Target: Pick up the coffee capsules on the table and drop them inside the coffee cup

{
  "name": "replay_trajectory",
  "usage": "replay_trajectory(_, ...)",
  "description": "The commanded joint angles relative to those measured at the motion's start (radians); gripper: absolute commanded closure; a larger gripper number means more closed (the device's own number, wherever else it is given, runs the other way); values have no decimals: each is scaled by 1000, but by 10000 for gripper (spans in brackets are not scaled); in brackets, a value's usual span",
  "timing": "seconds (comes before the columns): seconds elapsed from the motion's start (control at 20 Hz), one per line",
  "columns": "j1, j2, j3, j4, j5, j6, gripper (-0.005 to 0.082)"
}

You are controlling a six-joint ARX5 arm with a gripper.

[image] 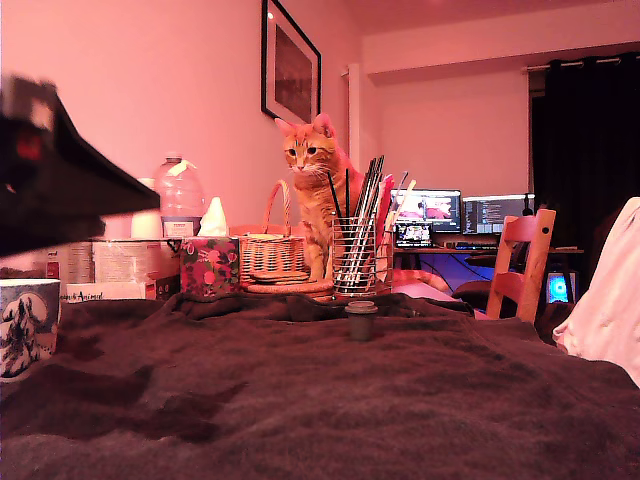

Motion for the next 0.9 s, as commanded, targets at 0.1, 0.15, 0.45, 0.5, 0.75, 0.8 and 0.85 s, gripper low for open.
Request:
replay_trajectory(0.1,-3,119,30,72,-11,6,179)
replay_trajectory(0.15,-3,155,44,85,-13,6,180)
replay_trajectory(0.45,-3,370,146,128,-13,10,181)
replay_trajectory(0.5,-3,404,154,157,-14,53,181)
replay_trajectory(0.75,-3,561,183,317,-17,53,181)
replay_trajectory(0.8,-3,591,193,343,-17,53,181)
replay_trajectory(0.85,-3,622,208,360,-16,53,181)
